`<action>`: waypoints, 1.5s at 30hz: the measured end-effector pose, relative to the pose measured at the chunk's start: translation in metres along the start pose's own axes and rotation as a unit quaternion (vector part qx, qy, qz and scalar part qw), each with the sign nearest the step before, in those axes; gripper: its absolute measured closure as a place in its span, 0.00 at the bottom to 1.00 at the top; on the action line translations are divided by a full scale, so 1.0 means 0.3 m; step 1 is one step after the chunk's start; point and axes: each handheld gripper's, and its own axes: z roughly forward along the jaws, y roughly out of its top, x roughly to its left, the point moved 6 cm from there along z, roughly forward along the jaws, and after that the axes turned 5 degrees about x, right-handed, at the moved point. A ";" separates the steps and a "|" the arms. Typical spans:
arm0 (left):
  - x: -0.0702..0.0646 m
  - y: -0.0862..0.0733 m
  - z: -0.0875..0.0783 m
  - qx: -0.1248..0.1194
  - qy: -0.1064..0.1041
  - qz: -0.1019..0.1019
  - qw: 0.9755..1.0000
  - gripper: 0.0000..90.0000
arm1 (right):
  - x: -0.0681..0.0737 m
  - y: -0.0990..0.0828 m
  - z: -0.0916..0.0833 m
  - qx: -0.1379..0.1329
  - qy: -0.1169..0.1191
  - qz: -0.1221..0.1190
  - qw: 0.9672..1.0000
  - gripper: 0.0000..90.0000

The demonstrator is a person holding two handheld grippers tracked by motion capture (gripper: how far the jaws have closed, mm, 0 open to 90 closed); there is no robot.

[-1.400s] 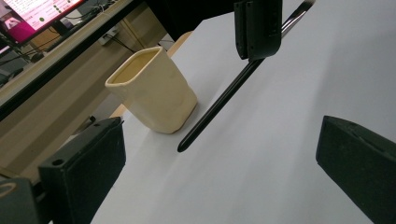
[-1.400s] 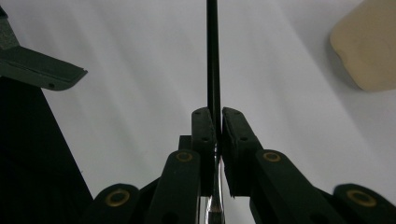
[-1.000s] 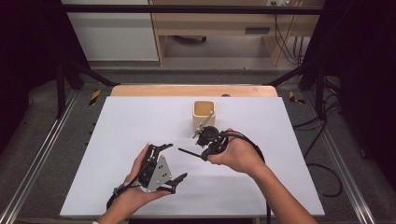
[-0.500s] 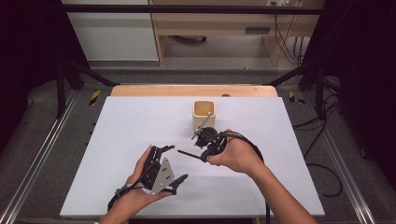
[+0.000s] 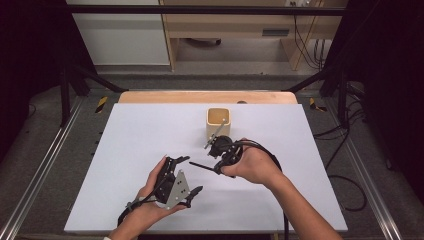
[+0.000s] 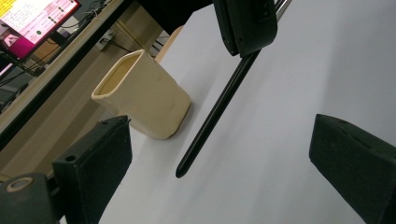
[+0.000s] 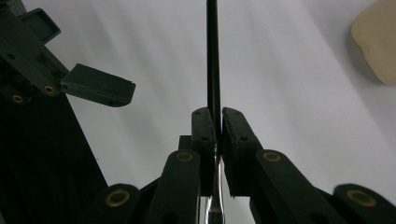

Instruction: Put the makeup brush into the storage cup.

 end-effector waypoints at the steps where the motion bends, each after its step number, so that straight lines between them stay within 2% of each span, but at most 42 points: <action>1: -0.001 0.002 0.002 0.000 0.001 0.002 1.000 0.07 | -0.001 0.000 0.002 0.000 -0.001 -0.006 1.000 0.93; 10: -0.018 0.010 0.017 0.005 0.002 0.016 1.000 0.08 | 0.009 0.003 0.011 0.006 0.008 -0.004 1.000 0.93; 12: -0.021 0.011 0.019 0.005 0.001 0.019 1.000 0.08 | 0.005 0.003 0.014 0.004 0.006 -0.015 1.000 0.93; 17: -0.031 0.014 0.022 0.006 0.000 0.030 1.000 0.10 | 0.007 0.001 0.013 0.006 0.008 -0.013 1.000 0.93; 18: -0.033 0.015 0.022 0.007 0.000 0.032 0.999 0.11 | 0.011 0.001 0.013 0.010 0.010 -0.007 1.000 0.93; 21: -0.035 0.021 0.022 0.000 0.002 0.032 0.999 0.13 | 0.013 0.001 0.017 0.011 0.011 -0.009 1.000 0.93; 25: -0.038 0.021 0.024 0.003 0.003 0.043 0.999 0.15 | 0.018 0.004 0.020 0.015 0.013 -0.012 1.000 0.93; 32: -0.041 0.013 0.031 0.006 0.008 0.060 0.998 0.24 | 0.024 0.011 0.029 0.017 0.016 -0.020 1.000 0.93; 34: -0.043 0.009 0.036 0.009 0.011 0.068 0.998 0.27 | 0.031 0.012 0.029 0.023 0.019 -0.014 0.999 0.93; 39: -0.060 0.003 0.048 0.013 0.006 0.086 0.996 0.38 | 0.031 0.012 0.037 0.027 0.017 -0.022 0.999 0.93; 40: -0.066 0.003 0.052 0.008 0.005 0.083 0.996 0.40 | 0.032 0.013 0.038 0.027 0.018 -0.024 0.999 0.93; 41: -0.068 0.003 0.054 0.010 0.005 0.089 0.996 0.41 | 0.034 0.014 0.038 0.028 0.019 -0.023 0.999 0.93; 42: -0.064 0.000 0.050 0.022 0.006 0.106 0.994 0.43 | 0.036 0.015 0.037 0.029 0.020 -0.021 0.999 0.93; 44: -0.067 0.002 0.051 0.022 0.005 0.110 0.994 0.46 | 0.036 0.017 0.039 0.029 0.019 -0.023 0.999 0.93; 45: -0.067 0.003 0.052 0.022 0.004 0.112 0.993 0.48 | 0.041 0.017 0.039 0.033 0.020 -0.016 0.999 0.93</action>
